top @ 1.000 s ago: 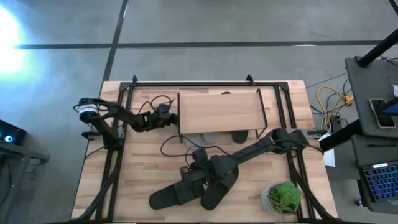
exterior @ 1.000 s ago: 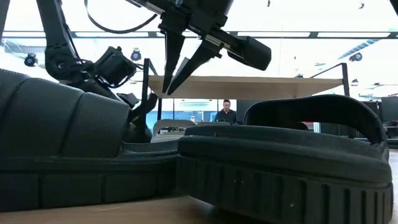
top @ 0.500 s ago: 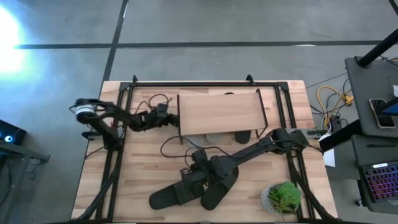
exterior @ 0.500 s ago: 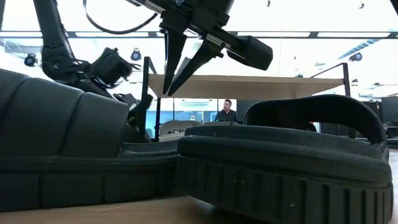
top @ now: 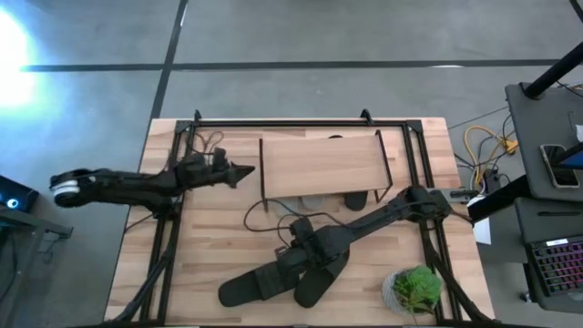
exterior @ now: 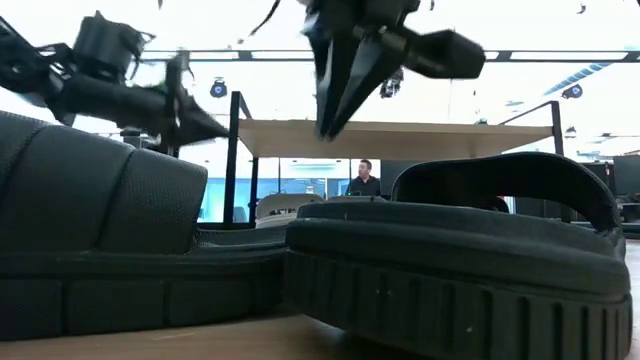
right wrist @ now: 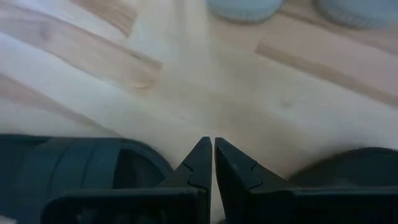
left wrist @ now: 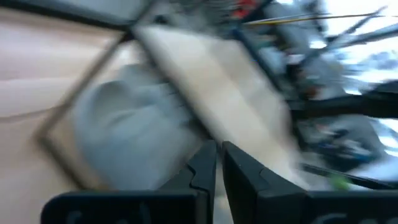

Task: Pick and place slides into the shelf
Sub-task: Put the gray slipper under the shelf

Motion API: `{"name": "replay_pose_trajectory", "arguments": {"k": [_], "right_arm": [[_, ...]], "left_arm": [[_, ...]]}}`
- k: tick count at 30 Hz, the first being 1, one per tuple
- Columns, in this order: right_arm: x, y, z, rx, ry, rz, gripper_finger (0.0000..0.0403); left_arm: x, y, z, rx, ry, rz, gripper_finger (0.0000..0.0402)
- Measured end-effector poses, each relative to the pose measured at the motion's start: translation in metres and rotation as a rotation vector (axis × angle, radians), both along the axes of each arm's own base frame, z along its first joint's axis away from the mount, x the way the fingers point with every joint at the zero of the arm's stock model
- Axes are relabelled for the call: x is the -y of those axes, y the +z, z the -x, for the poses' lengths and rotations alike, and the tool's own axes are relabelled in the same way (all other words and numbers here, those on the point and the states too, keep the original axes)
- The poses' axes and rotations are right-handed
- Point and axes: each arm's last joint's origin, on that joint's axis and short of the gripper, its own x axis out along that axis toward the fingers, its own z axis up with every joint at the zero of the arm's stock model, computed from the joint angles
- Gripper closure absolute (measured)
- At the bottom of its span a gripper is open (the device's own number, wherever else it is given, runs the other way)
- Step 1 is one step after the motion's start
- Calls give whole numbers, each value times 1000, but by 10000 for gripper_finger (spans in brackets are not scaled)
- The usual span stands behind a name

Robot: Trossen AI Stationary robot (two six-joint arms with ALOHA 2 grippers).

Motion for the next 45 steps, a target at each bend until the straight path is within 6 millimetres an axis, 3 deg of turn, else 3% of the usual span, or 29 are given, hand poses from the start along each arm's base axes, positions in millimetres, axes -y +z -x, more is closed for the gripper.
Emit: {"name": "replay_pose_trajectory", "arguments": {"k": [3,8,13,16,22,28,34,45], "right_arm": [[6,2,8,13,-38,61,390],[10,-28,10,69,-125,136,390],[1,-56,-8,294,40,104,390],[4,-62,-12,340,130,192,390],[19,-73,-10,216,246,381,390],[31,-86,-5,172,230,390,390],[43,-94,-4,144,207,395,390],[90,-107,-14,145,217,315,390]], "left_arm": [[7,19,9,121,-102,-40,389],[20,44,25,282,-249,-112,389],[27,55,35,364,-294,-150,389],[30,57,38,382,-334,-154,389],[37,60,42,411,-451,-175,389],[39,62,46,433,-466,-195,389],[39,49,47,407,-459,-202,389],[39,37,47,377,-454,-181,389]]}}
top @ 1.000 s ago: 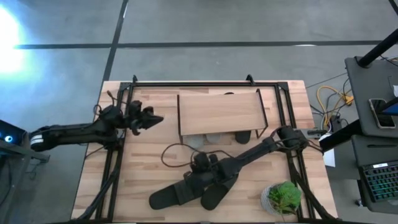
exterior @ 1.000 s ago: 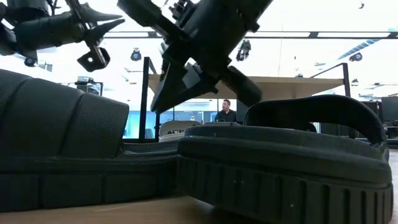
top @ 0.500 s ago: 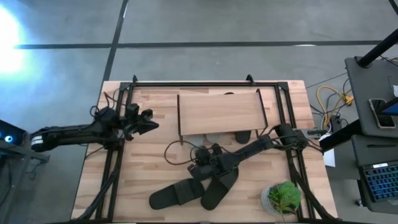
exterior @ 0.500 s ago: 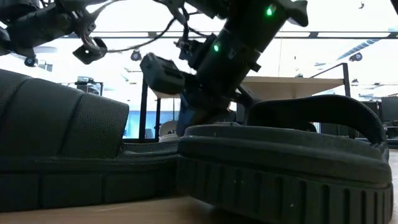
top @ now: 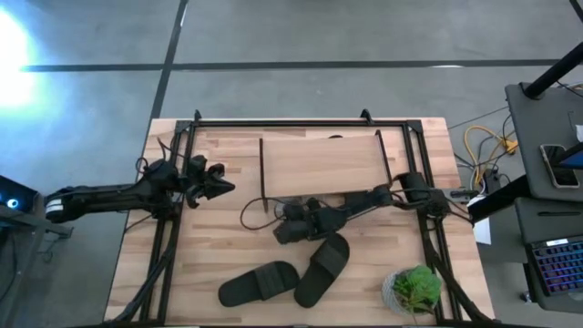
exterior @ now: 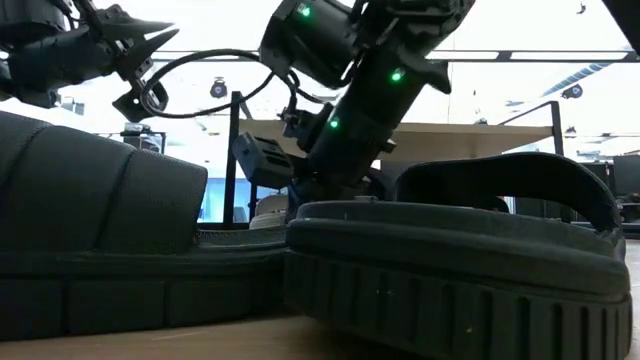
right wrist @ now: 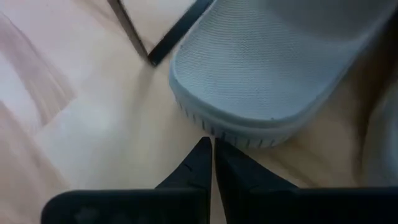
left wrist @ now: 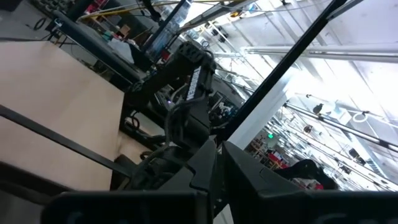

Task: Pick and place slides into the shelf
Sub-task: Put the gray slipper under the shelf, then adjust the slippers under the shelf

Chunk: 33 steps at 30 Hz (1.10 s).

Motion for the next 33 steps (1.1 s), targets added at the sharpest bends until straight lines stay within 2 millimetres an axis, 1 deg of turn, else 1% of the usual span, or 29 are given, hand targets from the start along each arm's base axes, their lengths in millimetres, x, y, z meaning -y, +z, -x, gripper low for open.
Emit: {"name": "replay_pose_trajectory", "arguments": {"k": [4,8,11,16,18,19,22,25,26,27,29,31,33], "right_arm": [[13,1,-3,-4,-5,15,390],[14,4,-6,8,-7,10,390],[2,9,-8,16,36,-25,390],[-32,23,-7,17,102,-46,390],[-47,32,-1,-27,61,-50,390],[-54,36,5,-61,7,-38,390],[-72,49,35,-140,-248,5,390],[-86,59,67,-173,-503,16,390],[-91,60,74,-176,-564,4,390],[-95,61,78,-181,-595,-12,390],[-101,58,79,-182,-591,-62,390],[-104,49,73,-166,-521,-113,390],[-101,40,65,-145,-444,-133,390]], "left_arm": [[0,0,0,0,0,0,389],[0,0,0,0,-1,1,389],[0,0,0,0,-1,1,389],[0,0,0,-2,-1,1,389],[0,0,0,-2,-1,1,389],[0,0,0,-2,-1,1,389],[0,0,0,-2,-1,1,389],[0,0,0,-2,-1,1,389],[0,0,0,-2,-1,1,389],[0,0,0,-2,-1,1,389],[0,0,0,-2,-1,1,389],[0,0,0,-2,-1,1,389],[0,0,0,-3,-1,2,389]]}}
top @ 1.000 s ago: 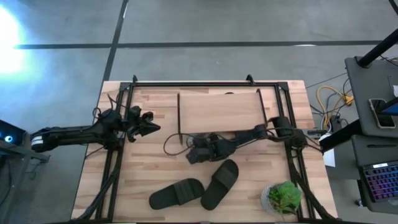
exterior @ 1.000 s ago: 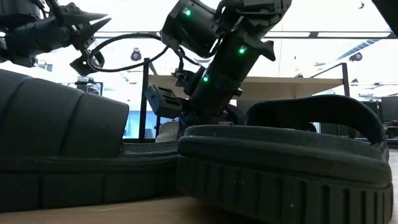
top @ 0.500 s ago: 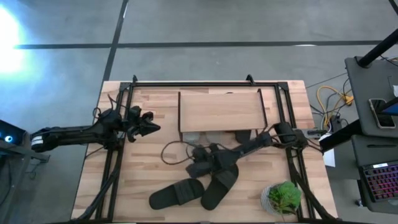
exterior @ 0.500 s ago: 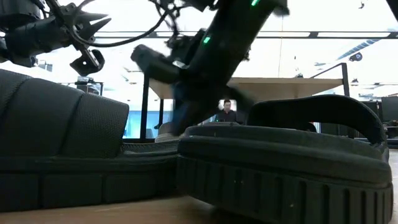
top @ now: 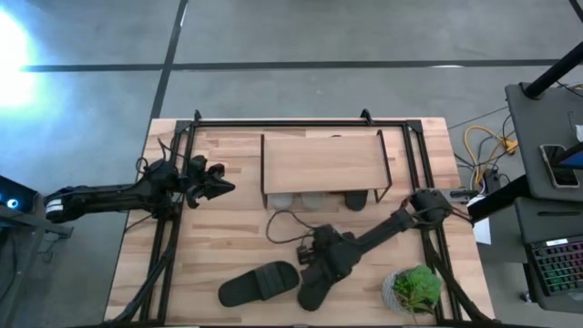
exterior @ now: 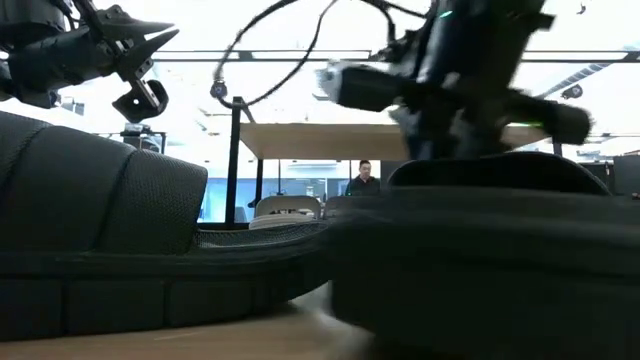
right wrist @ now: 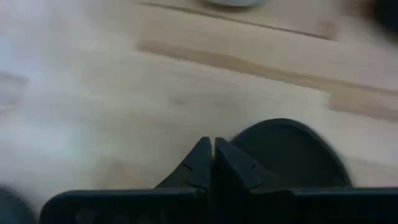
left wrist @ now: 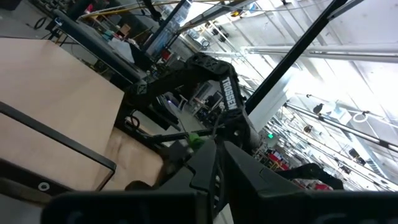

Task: Pick and place slides into the shelf
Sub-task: Adjust the slippers under the shelf

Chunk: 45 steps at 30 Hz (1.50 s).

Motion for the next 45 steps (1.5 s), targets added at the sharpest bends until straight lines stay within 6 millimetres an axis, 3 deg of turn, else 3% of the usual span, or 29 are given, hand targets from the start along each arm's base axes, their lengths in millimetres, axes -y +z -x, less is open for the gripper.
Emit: {"name": "replay_pose_trajectory", "arguments": {"k": [2,6,11,15,18,29,38,45], "right_arm": [[9,-6,-5,21,0,-14,390],[32,-25,4,-59,-81,62,390],[54,-29,14,-34,-112,39,390],[67,-15,25,25,-119,109,390],[80,-15,32,-16,-86,127,390],[109,-22,10,78,112,115,390],[107,-19,8,80,119,115,390],[77,7,3,56,214,87,390]], "left_arm": [[0,0,0,0,0,1,389],[0,0,0,0,-1,2,389],[0,0,0,0,-2,3,389],[0,-1,0,-3,-1,3,389],[0,-2,0,-7,-1,4,389],[0,-15,1,-42,-1,13,389],[0,-14,1,-33,4,12,389],[-1,-14,0,-35,26,18,389]]}}
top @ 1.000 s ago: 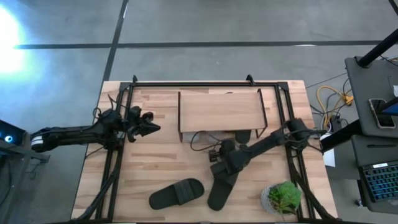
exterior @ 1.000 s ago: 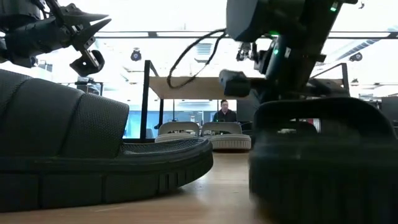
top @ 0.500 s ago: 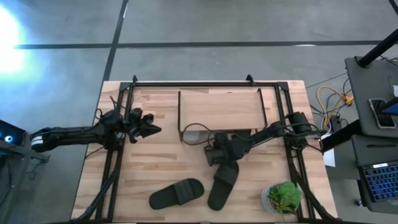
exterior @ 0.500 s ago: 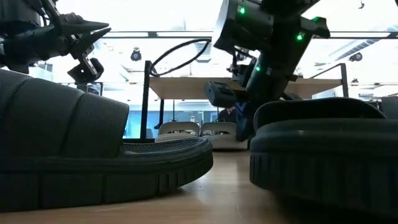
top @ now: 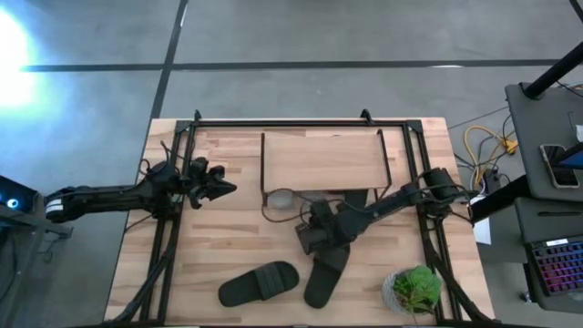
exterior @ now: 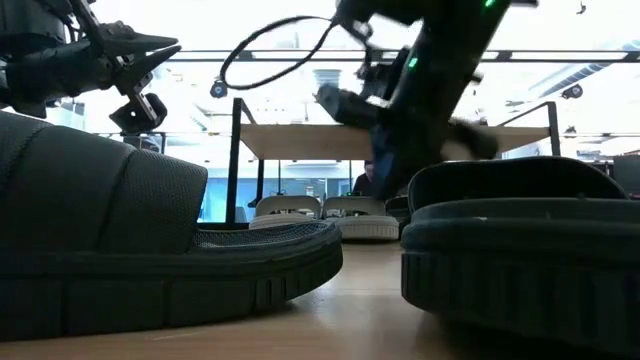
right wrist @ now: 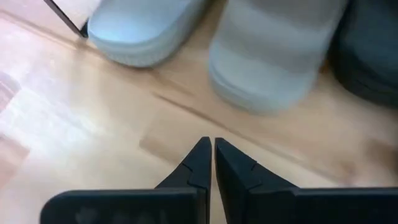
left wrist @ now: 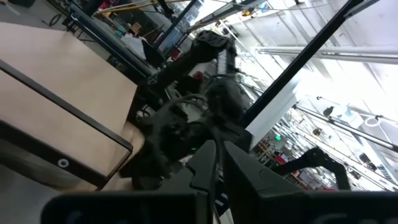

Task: Pick and place slides into the shelf
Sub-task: Adjust the slippers under the shelf

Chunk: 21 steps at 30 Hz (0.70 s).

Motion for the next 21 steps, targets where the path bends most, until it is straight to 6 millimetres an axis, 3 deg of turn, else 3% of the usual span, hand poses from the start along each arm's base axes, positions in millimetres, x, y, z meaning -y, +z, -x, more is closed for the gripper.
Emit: {"name": "replay_pose_trajectory", "arguments": {"k": [8,13,16,21], "right_arm": [[-45,46,27,19,-239,-11,390],[-54,108,31,166,-205,49,390],[-35,147,36,240,-252,142,390],[41,189,40,162,-375,136,390]], "left_arm": [[0,0,0,-3,7,4,389],[-2,-2,-2,-24,25,48,389],[-2,-3,-3,-39,18,87,389],[-2,-5,-5,-60,19,101,389]]}}
